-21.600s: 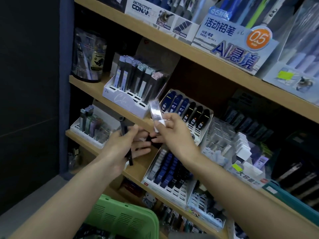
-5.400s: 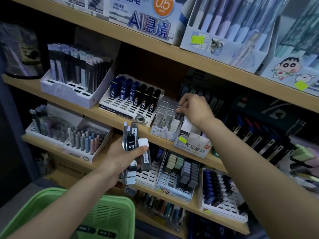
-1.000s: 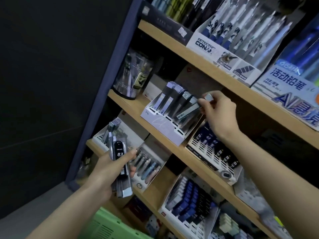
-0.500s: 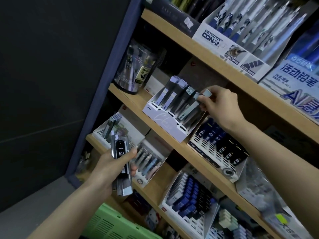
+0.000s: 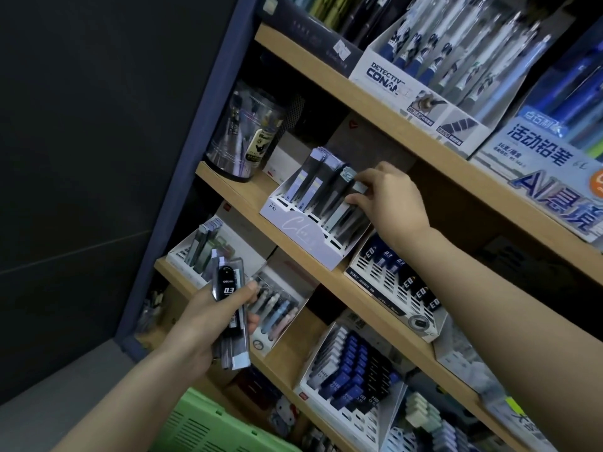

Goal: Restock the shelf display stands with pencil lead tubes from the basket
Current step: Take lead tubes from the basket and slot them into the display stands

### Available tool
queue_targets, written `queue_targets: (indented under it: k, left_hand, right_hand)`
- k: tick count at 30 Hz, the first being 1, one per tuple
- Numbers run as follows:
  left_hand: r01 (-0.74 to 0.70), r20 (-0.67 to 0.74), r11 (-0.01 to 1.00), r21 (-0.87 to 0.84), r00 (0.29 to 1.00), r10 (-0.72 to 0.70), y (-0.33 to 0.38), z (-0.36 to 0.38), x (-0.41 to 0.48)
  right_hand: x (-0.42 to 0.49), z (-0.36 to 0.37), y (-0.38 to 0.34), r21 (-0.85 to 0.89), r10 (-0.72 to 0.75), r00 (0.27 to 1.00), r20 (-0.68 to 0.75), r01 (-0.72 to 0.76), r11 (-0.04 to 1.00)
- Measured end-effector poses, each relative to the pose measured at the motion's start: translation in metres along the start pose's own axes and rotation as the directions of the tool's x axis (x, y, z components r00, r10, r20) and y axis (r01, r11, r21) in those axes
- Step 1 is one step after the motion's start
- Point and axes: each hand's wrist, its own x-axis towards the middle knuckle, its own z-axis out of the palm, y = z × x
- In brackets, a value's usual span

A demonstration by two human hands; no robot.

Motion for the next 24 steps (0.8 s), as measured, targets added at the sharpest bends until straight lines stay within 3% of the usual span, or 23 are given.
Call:
queue_targets:
  k: [12, 14, 16, 19, 21, 24]
  left_hand:
    - [-0.002, 0.035, 0.996, -0.090, 0.999, 0.005, 0.012, -0.001, -0.019]
    - [-0.020, 0.033, 0.992, -0.124, 0.999, 0.024, 0.015, -0.002, -0.022]
    - [-0.039, 0.020, 0.985, -0.170, 0.999, 0.043, 0.017, -0.002, -0.023]
    - [-0.066, -0.015, 0.980, -0.186, 0.998, 0.064, 0.018, -0.003, -0.025]
    - [-0.089, -0.025, 0.983, -0.162, 0.996, 0.086, 0.018, -0.005, -0.027]
    - [-0.102, 0.020, 0.983, -0.154, 0.994, 0.107, 0.019, -0.006, -0.033]
  right_hand:
    - [-0.013, -0.002, -0.014, -0.150, 0.060, 0.997, 0.039, -0.053, 0.987]
    - [-0.026, -0.004, -0.032, 0.001, 0.064, 0.997, 0.048, -0.064, 0.998]
    - [-0.046, -0.001, -0.056, 0.288, 0.049, 0.973, 0.228, -0.115, 0.951]
    - [-0.080, 0.008, -0.095, 0.486, -0.068, 0.769, 0.636, -0.331, 0.808]
    - [-0.094, 0.017, -0.108, 0.556, -0.122, 0.715, 0.689, -0.413, 0.721]
    - [-0.099, 0.025, -0.114, 0.585, -0.116, 0.769, 0.628, -0.368, 0.723]
